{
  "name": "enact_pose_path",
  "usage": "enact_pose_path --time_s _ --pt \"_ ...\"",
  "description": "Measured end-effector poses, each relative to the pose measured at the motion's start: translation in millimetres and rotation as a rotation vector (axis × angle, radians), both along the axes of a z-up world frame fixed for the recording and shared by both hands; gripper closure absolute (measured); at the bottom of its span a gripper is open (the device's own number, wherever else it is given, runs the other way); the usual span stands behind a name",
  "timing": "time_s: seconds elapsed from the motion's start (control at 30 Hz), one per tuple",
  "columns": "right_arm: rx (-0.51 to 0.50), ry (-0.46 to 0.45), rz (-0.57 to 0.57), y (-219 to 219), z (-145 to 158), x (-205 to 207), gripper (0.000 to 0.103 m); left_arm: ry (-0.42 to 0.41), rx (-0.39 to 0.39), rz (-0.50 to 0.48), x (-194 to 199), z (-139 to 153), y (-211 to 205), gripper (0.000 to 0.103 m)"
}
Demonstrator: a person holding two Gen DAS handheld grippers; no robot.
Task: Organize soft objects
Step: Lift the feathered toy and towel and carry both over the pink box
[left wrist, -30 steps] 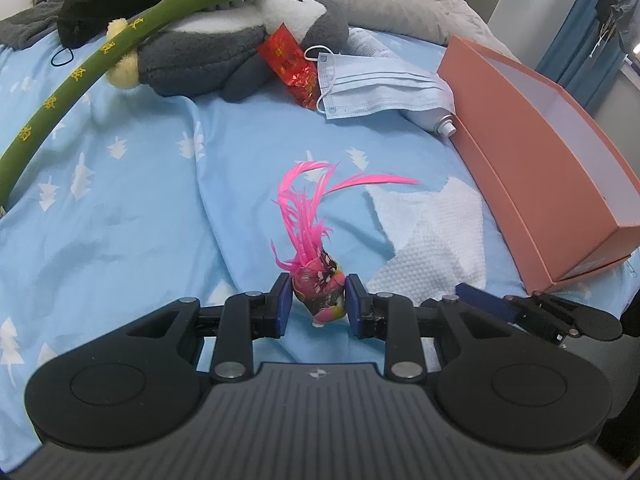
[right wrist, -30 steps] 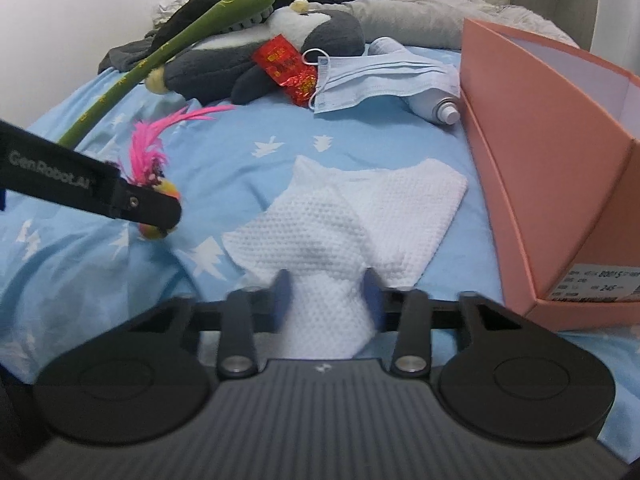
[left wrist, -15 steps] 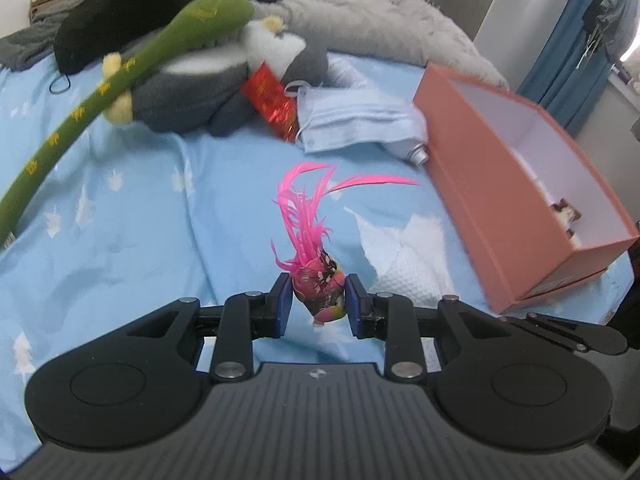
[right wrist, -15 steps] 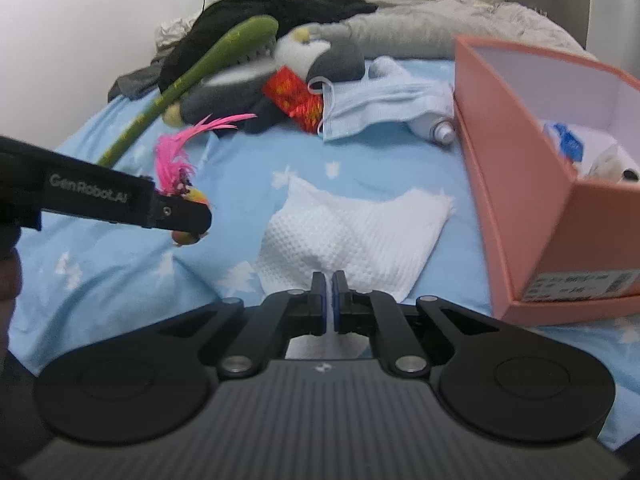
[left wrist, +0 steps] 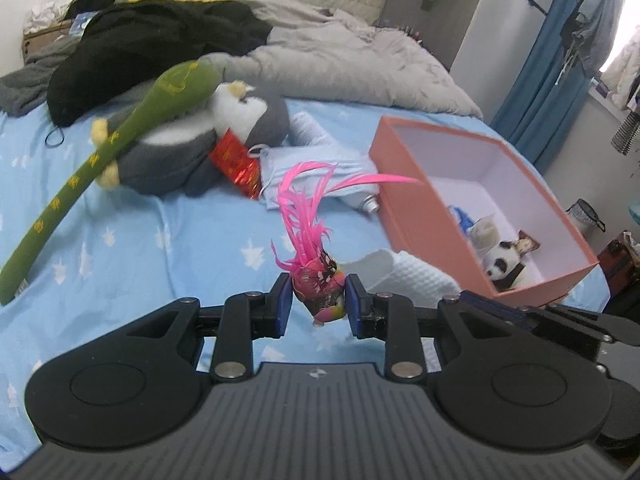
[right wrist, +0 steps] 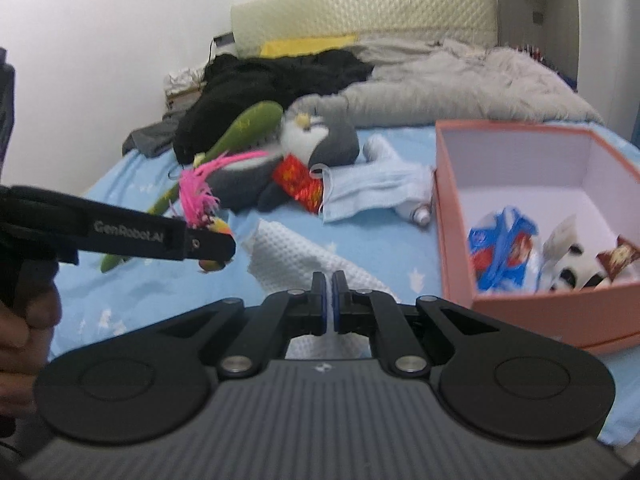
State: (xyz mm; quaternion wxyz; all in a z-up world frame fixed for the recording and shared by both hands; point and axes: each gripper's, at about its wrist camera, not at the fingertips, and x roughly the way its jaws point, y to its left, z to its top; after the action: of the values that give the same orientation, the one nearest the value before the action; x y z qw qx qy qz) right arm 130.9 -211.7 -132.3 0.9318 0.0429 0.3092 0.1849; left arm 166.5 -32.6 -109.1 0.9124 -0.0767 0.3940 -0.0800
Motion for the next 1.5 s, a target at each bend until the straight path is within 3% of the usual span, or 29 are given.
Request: enact_pose_path --time_s 0.23,0.53,0.8,1.07,1.37,1.5 --pt "-0.007 -0.059 -0.039 -25 34 -10 0.096 -0.011 -0.02 -0.057 0 25 -26 0.07" --pt "0.02 -0.104 -0.203 -75 74 -29 0.096 -0.024 -0.043 -0.222 11 59 -72 0.07" --pt "0.013 -0.117 -0.303 -106 84 -17 0.096 -0.044 -0.05 -0.337 51 73 -121 0.07" --pt "-0.007 -0.055 -0.346 -137 68 40 0.096 -0.008 -0.015 -0.434 115 60 -173 0.07" --pt "-0.008 0.074 -0.386 -171 44 100 0.096 0.133 0.01 -0.466 192 16 -217 0.07" --pt "0.015 0.168 -0.409 -190 23 125 0.096 0.194 0.059 -0.458 221 -6 -232 0.07"
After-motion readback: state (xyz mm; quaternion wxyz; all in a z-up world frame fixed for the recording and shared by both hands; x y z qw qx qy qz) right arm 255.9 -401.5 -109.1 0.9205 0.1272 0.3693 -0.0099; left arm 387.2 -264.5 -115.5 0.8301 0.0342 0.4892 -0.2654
